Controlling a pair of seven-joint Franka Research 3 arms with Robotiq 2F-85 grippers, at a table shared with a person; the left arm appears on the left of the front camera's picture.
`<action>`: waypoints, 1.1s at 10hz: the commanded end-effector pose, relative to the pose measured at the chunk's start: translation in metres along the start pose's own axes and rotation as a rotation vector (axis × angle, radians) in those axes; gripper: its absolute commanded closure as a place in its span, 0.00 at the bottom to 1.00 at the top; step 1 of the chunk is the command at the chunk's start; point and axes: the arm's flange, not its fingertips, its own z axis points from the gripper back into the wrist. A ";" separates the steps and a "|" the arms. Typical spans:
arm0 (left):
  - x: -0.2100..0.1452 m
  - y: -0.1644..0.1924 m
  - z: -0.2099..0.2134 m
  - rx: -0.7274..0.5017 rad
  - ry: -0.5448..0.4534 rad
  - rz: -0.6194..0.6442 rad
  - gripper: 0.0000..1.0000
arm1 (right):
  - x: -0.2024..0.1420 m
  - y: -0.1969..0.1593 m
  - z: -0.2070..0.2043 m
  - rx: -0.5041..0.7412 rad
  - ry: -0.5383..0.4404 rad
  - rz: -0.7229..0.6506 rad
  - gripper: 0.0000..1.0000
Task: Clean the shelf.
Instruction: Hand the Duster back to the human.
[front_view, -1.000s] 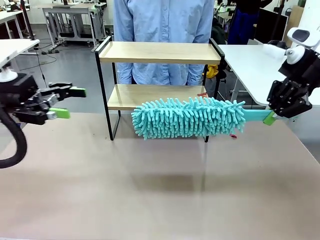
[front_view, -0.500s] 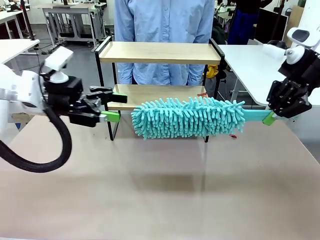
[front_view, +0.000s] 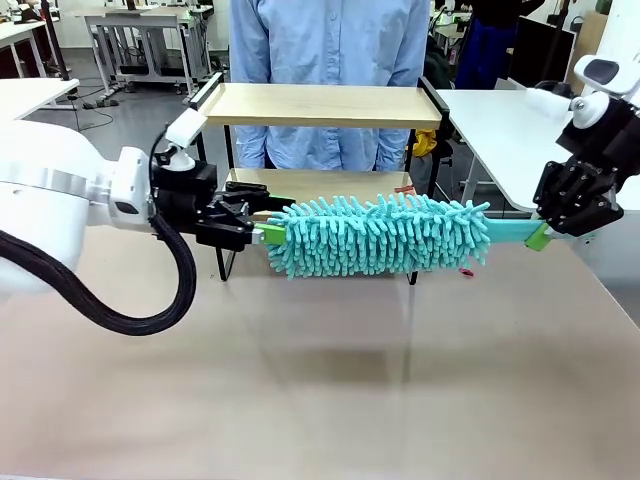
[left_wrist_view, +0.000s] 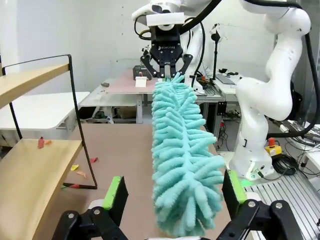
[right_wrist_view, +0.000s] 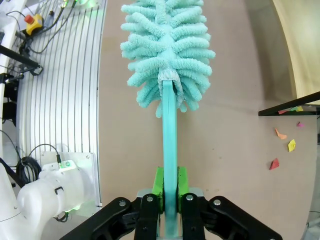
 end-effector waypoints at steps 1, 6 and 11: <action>0.000 0.007 -0.018 -0.012 0.000 0.003 0.00 | -0.001 0.001 0.003 0.005 -0.033 0.020 0.87; -0.015 0.005 -0.051 -0.018 -0.033 -0.039 0.00 | -0.001 0.001 0.003 0.005 -0.033 0.020 0.87; -0.022 0.006 -0.057 -0.052 -0.021 -0.042 0.56 | -0.001 0.001 0.003 0.005 -0.033 0.020 0.87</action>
